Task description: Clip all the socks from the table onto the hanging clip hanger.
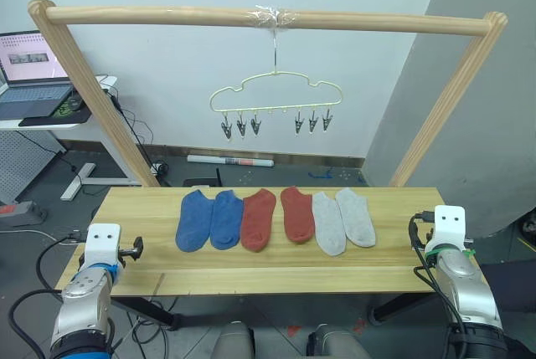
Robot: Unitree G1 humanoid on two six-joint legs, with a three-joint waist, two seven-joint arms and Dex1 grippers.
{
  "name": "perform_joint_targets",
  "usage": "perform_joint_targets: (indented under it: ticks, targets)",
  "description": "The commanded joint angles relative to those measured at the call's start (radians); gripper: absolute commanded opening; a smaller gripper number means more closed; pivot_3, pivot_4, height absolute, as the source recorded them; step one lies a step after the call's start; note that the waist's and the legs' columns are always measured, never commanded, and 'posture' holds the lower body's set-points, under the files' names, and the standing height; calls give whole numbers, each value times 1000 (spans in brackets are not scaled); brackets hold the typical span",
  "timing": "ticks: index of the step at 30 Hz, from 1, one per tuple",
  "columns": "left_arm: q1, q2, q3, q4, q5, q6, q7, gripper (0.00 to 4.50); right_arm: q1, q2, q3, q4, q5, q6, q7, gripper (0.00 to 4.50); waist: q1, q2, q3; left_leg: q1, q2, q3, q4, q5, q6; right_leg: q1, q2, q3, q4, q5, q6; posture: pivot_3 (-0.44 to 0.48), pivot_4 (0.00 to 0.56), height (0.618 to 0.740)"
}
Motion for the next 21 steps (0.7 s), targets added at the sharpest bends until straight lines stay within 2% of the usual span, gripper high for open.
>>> perform_joint_targets:
  ticks: [1, 13, 17, 21]
  targets:
    - [-13, 26, 21, -13, -12, -1, -15, 4485, -19, -12, -10, -39, -5, 2, -7, 4500, 0, 0, 0, 0, 0, 0, 0, 0, 0, 0, 0, 0, 0, 0, 0, 100, 69, 740]
    - [2, 27, 39, -59, -31, -33, -17, 4485, -16, -15, -1, -55, -13, 1, -4, 4500, 0, -3, 5, 0, 0, 1, 0, 0, 0, -2, 0, 1, 0, 0, 0, 102, 76, 740]
    - [20, 32, 53, -156, -58, -50, -52, 4485, -25, -34, 32, -94, -19, -12, 35, 4500, 0, -3, 10, -1, 1, 2, 0, -1, 0, -2, 0, 2, 0, 0, 0, 100, 85, 740]
    - [31, 23, 68, -322, -112, -49, -102, 4485, -62, -62, 90, -146, 22, -15, 152, 4500, 0, -3, 19, -1, 1, 2, 0, -1, 0, -2, 0, 3, 0, 0, 0, 99, 103, 740]
